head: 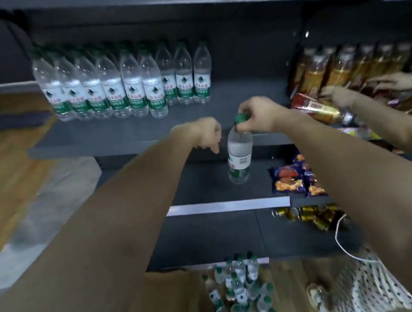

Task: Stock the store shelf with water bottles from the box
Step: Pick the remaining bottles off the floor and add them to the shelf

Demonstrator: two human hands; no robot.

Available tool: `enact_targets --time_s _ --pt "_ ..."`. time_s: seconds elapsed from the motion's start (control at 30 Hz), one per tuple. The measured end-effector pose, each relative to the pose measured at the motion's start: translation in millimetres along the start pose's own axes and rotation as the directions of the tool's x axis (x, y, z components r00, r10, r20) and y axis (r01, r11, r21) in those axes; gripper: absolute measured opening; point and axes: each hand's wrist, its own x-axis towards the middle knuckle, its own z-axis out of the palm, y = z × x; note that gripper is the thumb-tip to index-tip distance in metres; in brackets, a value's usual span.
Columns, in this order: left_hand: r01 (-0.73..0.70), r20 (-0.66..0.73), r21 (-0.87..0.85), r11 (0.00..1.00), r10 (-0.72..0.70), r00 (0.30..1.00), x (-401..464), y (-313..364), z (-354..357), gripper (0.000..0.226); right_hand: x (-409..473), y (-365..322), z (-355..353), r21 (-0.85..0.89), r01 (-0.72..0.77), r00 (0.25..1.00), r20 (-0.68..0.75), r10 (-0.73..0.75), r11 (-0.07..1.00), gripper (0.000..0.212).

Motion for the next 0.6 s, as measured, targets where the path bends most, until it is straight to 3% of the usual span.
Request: enact_targets --time_s 0.27,0.5,0.6 --pt "0.059 -0.032 -0.260 0.964 -0.070 0.997 -30.2 -10.3 -47.4 0.040 18.2 -57.9 -36.9 0.027 0.098 0.995 -0.006 -0.098 0.995 0.026" --pt "0.036 -0.143 -0.454 0.890 -0.112 0.983 -61.5 -11.1 -51.1 0.088 22.3 -95.4 -46.1 0.080 0.198 0.979 0.025 -0.200 0.977 0.022" --pt "0.030 -0.274 -0.410 0.912 -0.154 0.949 -68.9 -12.1 -46.9 0.076 23.7 -102.0 -46.7 0.147 0.220 0.973 0.033 -0.227 0.964 0.021"
